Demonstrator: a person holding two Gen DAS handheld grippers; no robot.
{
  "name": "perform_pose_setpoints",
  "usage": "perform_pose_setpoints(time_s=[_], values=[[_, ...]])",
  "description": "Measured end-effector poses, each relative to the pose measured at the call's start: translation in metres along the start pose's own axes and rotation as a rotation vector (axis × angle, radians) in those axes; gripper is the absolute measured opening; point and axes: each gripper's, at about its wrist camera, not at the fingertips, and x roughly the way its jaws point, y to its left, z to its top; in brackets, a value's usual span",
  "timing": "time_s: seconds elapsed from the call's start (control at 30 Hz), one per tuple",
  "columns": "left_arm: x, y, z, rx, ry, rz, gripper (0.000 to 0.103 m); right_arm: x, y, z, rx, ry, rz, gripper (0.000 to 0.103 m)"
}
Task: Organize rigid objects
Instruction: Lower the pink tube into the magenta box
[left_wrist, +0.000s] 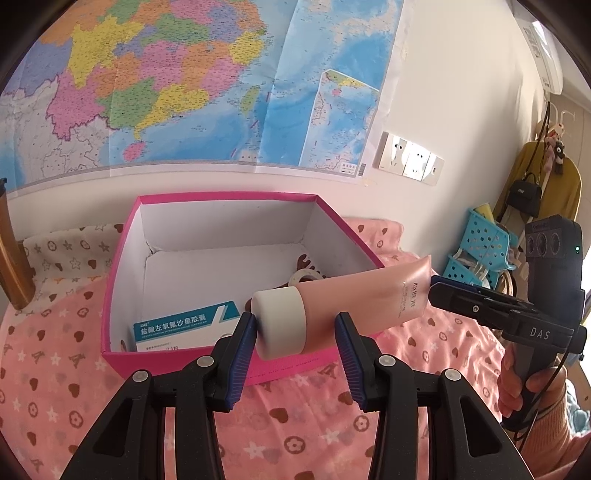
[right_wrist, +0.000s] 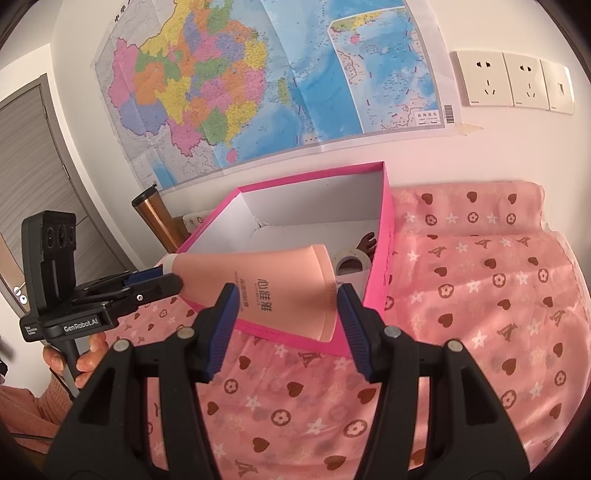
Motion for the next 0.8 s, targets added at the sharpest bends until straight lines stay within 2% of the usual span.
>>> perform_pose_setpoints(time_s=[0.8], values=[[0.0058, 0.0005, 0.0055, 0.005, -0.005, 0.004, 0.046, 0.0021, -0.0030, 0.0053, -0.001, 0.000, 0.000, 0.058]])
